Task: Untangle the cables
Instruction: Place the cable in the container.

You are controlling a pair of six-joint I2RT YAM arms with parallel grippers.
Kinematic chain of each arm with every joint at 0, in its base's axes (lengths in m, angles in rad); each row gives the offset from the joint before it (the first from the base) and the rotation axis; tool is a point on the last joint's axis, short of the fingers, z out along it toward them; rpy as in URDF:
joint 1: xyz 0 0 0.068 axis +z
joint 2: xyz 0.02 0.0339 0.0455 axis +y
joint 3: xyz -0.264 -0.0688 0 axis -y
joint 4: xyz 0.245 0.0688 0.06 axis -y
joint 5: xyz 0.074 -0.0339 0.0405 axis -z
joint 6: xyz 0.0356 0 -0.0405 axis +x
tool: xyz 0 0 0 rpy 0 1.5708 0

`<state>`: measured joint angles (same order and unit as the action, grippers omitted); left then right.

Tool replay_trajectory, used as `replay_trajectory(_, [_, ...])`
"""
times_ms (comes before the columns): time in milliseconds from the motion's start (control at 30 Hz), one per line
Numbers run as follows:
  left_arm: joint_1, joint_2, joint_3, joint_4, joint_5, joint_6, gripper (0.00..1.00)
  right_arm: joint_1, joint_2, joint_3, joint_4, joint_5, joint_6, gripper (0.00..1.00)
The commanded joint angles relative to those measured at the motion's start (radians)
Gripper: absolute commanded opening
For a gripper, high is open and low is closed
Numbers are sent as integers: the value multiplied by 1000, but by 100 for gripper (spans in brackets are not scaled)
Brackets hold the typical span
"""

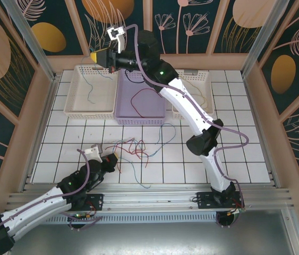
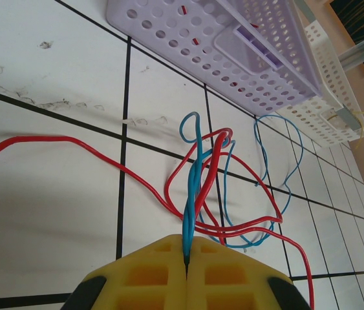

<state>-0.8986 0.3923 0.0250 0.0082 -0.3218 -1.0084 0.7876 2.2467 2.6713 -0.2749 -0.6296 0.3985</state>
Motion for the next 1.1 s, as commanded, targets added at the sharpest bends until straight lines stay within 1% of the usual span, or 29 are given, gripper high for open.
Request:
replay_trajectory(0, [3,-4,-21,15,0,-12,0,6,20,-1,20,-12,-16,0])
replay_trajectory(300, [3,-19,-25,-7,-2,-14,0,-21,145,-1,16,-23,8,0])
replay_trajectory(433, [3,-29,-28,-10,-1,-15,0,-32,176,-38,10,-32,18,0])
replay_trajectory(533, [3,-29,-33,-8,-2,-16,0,-31,195,-71,1,-30,18,0])
replay_trajectory(767, [3,-29,-38,-1,3,-20,0,-19,251,-79,-37,5,2,0])
replay_trajectory(1067, [3,-27,-48,17,10,-29,0,-14,343,-73,-18,13,22,0])
